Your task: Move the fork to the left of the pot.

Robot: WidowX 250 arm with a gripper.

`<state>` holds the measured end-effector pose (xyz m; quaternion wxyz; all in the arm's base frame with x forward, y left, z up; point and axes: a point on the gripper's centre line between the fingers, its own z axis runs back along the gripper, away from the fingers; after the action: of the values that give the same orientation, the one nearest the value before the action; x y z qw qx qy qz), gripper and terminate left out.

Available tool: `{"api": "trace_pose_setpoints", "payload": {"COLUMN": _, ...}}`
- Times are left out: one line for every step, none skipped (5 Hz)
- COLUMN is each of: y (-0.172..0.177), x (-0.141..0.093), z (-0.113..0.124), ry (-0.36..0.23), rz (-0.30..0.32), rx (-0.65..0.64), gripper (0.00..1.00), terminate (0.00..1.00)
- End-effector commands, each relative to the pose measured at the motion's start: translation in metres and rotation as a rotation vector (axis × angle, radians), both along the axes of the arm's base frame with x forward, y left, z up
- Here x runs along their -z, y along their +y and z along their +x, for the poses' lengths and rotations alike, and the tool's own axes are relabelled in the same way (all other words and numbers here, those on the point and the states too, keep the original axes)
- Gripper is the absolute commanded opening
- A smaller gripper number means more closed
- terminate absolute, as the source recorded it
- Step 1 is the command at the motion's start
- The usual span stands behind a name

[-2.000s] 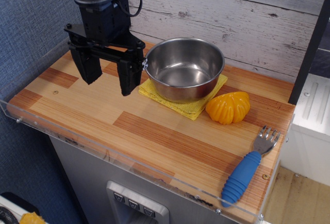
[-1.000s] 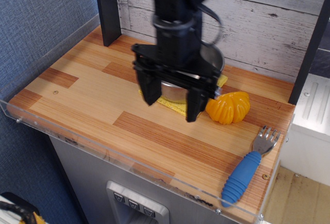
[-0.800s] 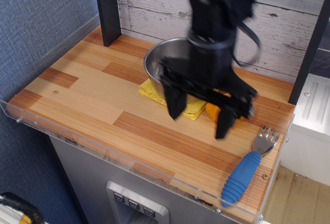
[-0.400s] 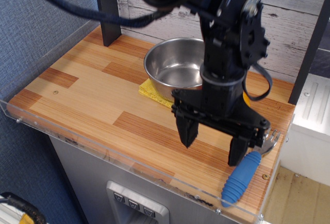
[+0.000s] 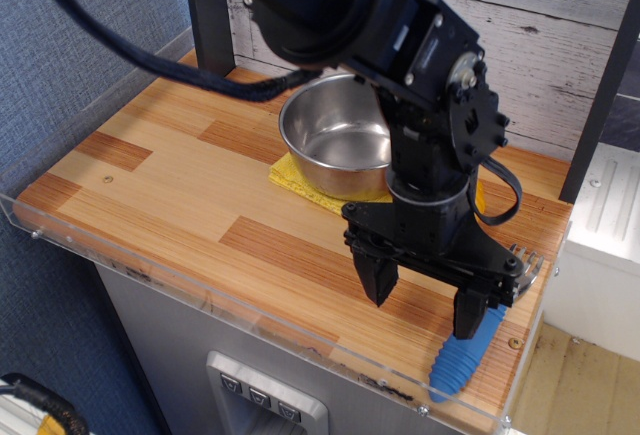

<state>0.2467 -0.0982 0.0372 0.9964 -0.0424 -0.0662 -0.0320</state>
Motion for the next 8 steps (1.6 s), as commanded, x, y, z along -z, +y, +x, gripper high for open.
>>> {"api": "trace_pose_setpoints", "payload": {"y": -0.029, "x": 0.006, "z": 0.01, "ry": -0.014, "rz": 0.011, "rx": 0.089, "gripper": 1.0, "terminate": 0.0}}
{"api": "trace_pose_setpoints", "payload": {"y": -0.041, "x": 0.014, "z": 0.011, "ry": -0.003, "rz": 0.031, "rx": 0.118, "gripper": 1.0, "terminate": 0.0}}
{"api": "trace_pose_setpoints", "payload": {"y": -0.049, "x": 0.029, "z": 0.013, "ry": 0.026, "rz": 0.059, "rx": 0.137, "gripper": 1.0, "terminate": 0.0}}
{"api": "trace_pose_setpoints", "payload": {"y": -0.05, "x": 0.035, "z": 0.013, "ry": 0.04, "rz": 0.07, "rx": 0.138, "gripper": 0.0, "terminate": 0.0}}
{"api": "trace_pose_setpoints", "payload": {"y": -0.048, "x": 0.028, "z": 0.013, "ry": 0.03, "rz": 0.069, "rx": 0.146, "gripper": 0.0, "terminate": 0.0}}
{"api": "trace_pose_setpoints", "payload": {"y": -0.036, "x": 0.006, "z": 0.012, "ry": -0.008, "rz": 0.039, "rx": 0.129, "gripper": 0.0, "terminate": 0.0}}
{"api": "trace_pose_setpoints", "payload": {"y": -0.019, "x": -0.027, "z": 0.014, "ry": -0.029, "rz": -0.007, "rx": 0.088, "gripper": 0.0, "terminate": 0.0}}
{"api": "trace_pose_setpoints", "payload": {"y": 0.002, "x": -0.066, "z": 0.015, "ry": -0.065, "rz": -0.044, "rx": 0.092, "gripper": 0.0, "terminate": 0.0}}
